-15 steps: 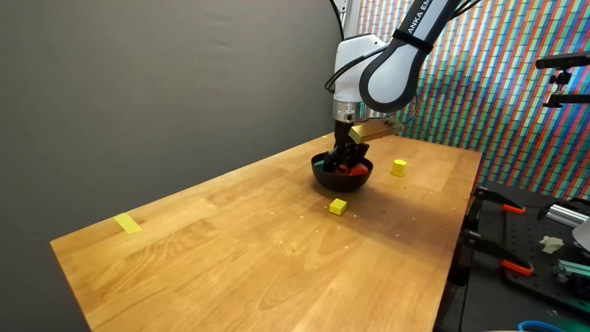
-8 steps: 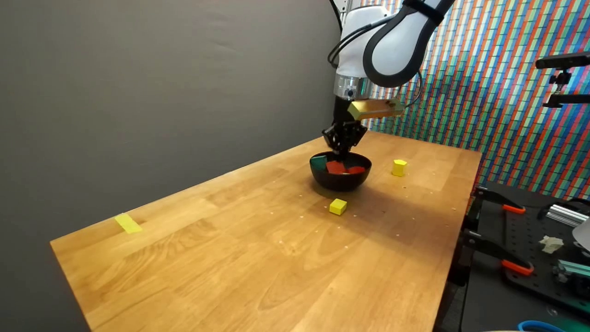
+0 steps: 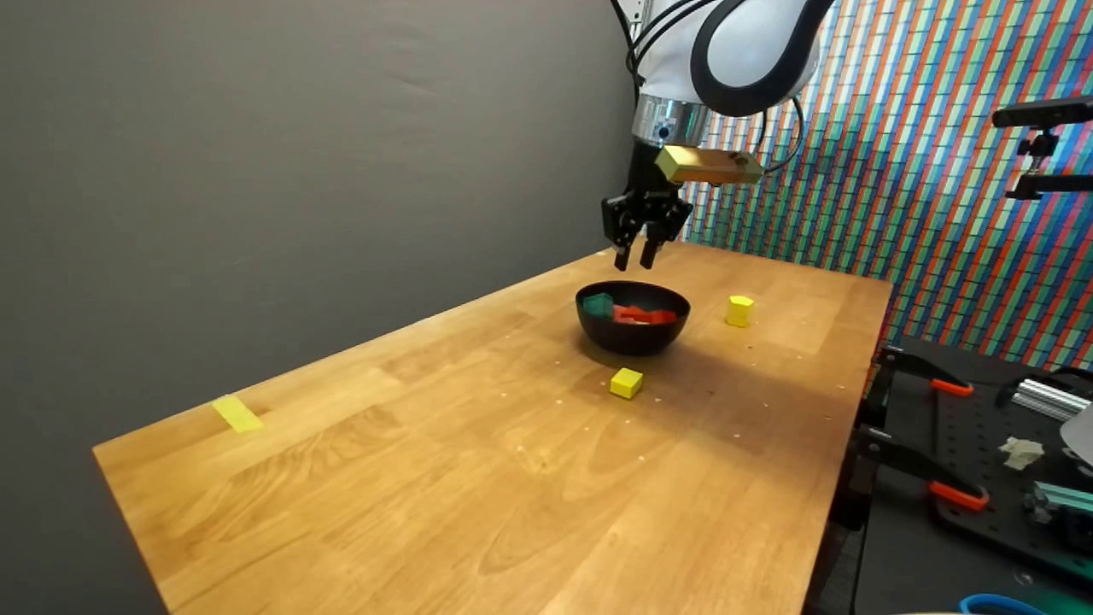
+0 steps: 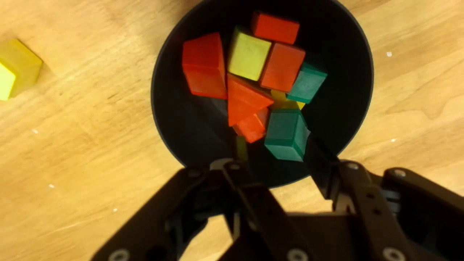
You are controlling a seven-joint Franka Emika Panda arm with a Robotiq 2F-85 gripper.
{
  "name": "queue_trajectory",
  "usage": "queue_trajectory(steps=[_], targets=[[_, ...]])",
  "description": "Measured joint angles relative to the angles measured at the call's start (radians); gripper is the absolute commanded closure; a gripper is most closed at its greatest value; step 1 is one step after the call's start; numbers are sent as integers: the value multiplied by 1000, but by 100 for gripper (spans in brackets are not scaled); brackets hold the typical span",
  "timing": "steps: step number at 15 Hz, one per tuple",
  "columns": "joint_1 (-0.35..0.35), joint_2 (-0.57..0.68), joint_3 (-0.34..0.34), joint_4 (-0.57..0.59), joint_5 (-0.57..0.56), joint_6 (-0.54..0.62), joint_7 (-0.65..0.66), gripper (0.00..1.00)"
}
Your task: Remove all the blocks from the black bowl and place them on the table
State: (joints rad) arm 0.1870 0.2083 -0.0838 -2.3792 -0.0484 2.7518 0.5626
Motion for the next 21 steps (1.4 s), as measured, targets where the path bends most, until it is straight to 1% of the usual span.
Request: queue_trajectory(steps=[3, 6, 8, 9, 10, 11, 14, 16, 17, 18, 21], targets=[[-32, 13, 32, -5, 78, 0, -47, 0], [-48, 45, 44, 5, 117, 0, -75, 4], [-56, 76, 44, 21, 120, 0, -82, 11], [-59, 93, 44, 31, 120, -1, -84, 18], [-62, 111, 44, 43, 120, -2, -86, 14], [-65, 129, 44, 55, 120, -2, -90, 17], [-67, 180, 43, 96, 120, -8, -100, 15], [-67, 208, 41, 122, 120, -19, -105, 21], [-67, 219, 40, 133, 120, -26, -108, 43], [-67, 227, 39, 142, 120, -35, -109, 45], [-67, 239, 39, 160, 120, -56, -110, 71]])
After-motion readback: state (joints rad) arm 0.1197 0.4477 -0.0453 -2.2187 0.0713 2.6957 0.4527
